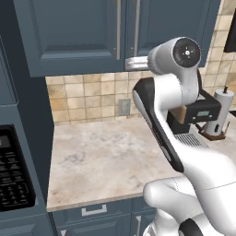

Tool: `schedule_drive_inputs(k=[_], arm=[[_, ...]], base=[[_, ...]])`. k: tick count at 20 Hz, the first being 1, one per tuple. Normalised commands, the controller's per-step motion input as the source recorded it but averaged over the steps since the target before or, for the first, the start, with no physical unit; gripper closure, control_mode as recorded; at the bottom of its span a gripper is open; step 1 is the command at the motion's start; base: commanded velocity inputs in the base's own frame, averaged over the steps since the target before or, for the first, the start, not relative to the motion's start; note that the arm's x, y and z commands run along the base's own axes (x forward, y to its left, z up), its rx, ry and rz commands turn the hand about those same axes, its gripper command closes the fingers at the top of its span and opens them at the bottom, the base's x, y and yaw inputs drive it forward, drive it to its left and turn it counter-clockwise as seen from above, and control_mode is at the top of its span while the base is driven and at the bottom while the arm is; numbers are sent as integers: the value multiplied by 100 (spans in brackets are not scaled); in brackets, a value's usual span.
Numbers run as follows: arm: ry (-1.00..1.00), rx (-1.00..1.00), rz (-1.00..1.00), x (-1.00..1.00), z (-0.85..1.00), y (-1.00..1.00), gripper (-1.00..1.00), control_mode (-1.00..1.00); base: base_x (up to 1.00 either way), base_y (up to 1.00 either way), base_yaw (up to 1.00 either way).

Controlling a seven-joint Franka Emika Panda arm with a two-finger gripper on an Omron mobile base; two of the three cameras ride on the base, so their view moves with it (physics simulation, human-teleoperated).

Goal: Open the cabinet, pick the kettle from the cabinet, and place it in the sink.

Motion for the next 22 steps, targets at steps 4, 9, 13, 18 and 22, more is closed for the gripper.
schedule_drive_inputs(k=[4,9,13,18,22], arm=[[-2,0,0,16,16,0,-100,-100],[-1,0,0,19,15,0,-100,-100],[0,0,0,22,13,0,-100,-100],[0,0,0,20,14,0,-100,-100],[-2,0,0,23,13,0,-100,-100]], base=[[0,0,0],[0,0,0],[0,0,0],[0,0,0],[0,0,0]])
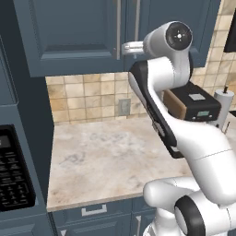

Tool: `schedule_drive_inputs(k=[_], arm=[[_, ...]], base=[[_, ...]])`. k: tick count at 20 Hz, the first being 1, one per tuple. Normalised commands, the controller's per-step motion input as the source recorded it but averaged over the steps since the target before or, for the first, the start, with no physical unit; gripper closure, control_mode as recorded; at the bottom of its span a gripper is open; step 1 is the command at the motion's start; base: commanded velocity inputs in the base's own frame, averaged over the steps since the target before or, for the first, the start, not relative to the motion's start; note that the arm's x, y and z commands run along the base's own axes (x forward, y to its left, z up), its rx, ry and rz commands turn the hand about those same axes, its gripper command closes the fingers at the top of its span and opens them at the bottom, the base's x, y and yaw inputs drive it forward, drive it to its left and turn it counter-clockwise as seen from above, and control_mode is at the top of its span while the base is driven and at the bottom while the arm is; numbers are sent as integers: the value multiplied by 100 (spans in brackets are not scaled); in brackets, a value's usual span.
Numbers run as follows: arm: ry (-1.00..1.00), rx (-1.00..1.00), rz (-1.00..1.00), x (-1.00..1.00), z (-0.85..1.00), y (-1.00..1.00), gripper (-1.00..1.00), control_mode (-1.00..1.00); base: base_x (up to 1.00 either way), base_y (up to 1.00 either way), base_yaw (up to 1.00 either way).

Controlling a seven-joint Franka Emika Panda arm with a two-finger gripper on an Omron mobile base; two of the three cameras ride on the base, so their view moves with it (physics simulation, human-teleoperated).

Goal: Open the cabinet, pick the kettle from the cabinet, and place it in the sink.

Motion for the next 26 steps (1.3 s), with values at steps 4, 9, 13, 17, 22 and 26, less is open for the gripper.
schedule_drive_inputs(k=[4,9,13,17,22,26], arm=[[0,0,0,27,15,2,-100,-100],[0,0,0,31,15,7,-100,-100],[0,0,1,29,14,14,-100,-100],[0,0,2,30,14,12,-100,-100],[0,0,3,34,8,5,-100,-100],[2,0,4,40,1,0,-100,-100]], base=[[0,0,0],[0,0,0],[0,0,0],[0,0,0],[0,0,0],[0,0,0]])
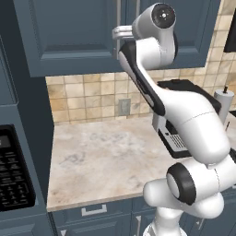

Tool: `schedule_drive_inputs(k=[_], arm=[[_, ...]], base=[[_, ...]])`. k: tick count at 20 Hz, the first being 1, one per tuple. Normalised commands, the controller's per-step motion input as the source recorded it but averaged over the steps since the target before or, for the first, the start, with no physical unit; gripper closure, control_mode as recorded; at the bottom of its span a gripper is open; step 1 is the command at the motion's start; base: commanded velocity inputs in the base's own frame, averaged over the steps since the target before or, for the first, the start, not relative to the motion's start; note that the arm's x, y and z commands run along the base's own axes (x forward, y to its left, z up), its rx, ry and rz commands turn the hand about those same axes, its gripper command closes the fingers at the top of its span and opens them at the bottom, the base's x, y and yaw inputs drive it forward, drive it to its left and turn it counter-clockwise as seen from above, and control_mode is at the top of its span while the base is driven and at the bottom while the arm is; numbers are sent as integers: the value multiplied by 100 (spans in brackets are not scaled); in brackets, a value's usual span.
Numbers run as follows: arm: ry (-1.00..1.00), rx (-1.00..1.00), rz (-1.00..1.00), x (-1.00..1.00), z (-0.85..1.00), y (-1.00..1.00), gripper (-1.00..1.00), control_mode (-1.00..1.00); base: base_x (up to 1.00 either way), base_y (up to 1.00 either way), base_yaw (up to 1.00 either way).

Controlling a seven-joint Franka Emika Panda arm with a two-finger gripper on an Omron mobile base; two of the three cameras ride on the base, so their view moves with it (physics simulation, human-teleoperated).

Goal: Open the cabinet, pick the kettle from the cabinet, and place it in the sink.

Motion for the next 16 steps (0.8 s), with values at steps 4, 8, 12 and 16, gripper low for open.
schedule_drive_inputs(k=[4,8,12,16], arm=[[5,3,5,41,0,0,-100,-100],[1,3,4,40,-2,2,-100,-100],[0,2,4,39,-6,0,-100,-100],[0,0,2,41,-11,3,100,-100]], base=[[0,0,0],[0,0,0],[0,0,0],[0,0,0]])
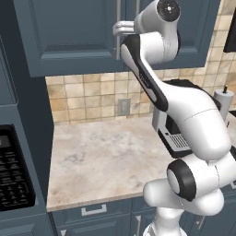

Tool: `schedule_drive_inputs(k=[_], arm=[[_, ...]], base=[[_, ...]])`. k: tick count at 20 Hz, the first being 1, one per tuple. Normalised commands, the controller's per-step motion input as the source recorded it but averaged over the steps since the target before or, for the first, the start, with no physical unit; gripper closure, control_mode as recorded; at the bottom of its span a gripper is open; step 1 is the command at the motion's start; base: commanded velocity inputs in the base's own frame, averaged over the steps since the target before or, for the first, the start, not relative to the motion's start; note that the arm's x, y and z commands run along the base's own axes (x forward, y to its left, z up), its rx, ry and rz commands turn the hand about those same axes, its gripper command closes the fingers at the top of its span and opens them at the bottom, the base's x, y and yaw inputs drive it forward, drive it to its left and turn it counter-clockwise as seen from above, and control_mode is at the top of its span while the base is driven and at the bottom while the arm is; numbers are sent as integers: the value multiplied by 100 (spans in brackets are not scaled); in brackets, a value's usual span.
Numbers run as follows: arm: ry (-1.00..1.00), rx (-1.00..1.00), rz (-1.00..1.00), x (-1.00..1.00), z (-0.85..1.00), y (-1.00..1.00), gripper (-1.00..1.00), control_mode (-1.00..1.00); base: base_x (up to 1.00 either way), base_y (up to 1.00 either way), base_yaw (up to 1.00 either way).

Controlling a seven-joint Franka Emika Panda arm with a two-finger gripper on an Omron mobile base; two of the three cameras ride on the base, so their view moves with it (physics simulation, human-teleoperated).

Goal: Open the cabinet, pick the kettle from the cabinet, and place it in the sink.

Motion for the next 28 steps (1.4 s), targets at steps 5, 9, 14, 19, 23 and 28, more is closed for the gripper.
schedule_drive_inputs(k=[5,9,14,19,23,28], arm=[[0,0,1,43,-13,6,100,-100],[0,0,0,42,-11,5,100,-100],[0,0,0,39,-10,12,100,-100],[0,0,0,27,-5,25,100,-100],[0,0,0,12,-1,30,100,-100],[-2,0,0,1,-1,27,100,-100]], base=[[0,0,0],[0,0,0],[0,0,0],[0,0,0],[0,0,0],[0,0,0]])
